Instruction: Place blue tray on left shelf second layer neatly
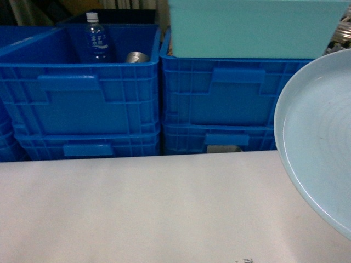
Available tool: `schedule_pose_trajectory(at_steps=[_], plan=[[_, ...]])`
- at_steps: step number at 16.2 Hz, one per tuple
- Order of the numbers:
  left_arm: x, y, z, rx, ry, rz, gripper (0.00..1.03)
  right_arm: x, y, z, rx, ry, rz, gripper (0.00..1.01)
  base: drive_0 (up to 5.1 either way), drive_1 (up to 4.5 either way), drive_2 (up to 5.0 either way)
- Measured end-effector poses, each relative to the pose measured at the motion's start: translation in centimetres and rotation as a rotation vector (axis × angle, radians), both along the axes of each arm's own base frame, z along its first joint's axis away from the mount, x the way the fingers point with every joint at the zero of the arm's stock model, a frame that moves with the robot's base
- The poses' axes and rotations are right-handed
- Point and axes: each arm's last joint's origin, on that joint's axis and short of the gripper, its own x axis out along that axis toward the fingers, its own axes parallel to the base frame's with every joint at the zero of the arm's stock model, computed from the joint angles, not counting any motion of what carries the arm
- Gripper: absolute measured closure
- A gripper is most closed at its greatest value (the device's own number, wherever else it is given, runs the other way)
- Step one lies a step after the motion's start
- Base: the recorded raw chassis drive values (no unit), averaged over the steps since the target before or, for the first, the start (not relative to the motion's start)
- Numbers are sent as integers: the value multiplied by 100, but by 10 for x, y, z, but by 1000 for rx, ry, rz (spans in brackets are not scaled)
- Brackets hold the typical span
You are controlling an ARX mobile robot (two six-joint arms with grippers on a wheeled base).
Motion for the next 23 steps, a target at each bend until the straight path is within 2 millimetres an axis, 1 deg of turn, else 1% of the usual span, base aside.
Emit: schedule_pose_trajectory(at_steps=[12,23], plan=[[0,0,0,0,1,-3,5,0,0,1,0,-6,2,99,313,-528,-280],[0,0,0,0,-1,-4,5,0,0,1,0,-6,2,99,301,-389,-389]])
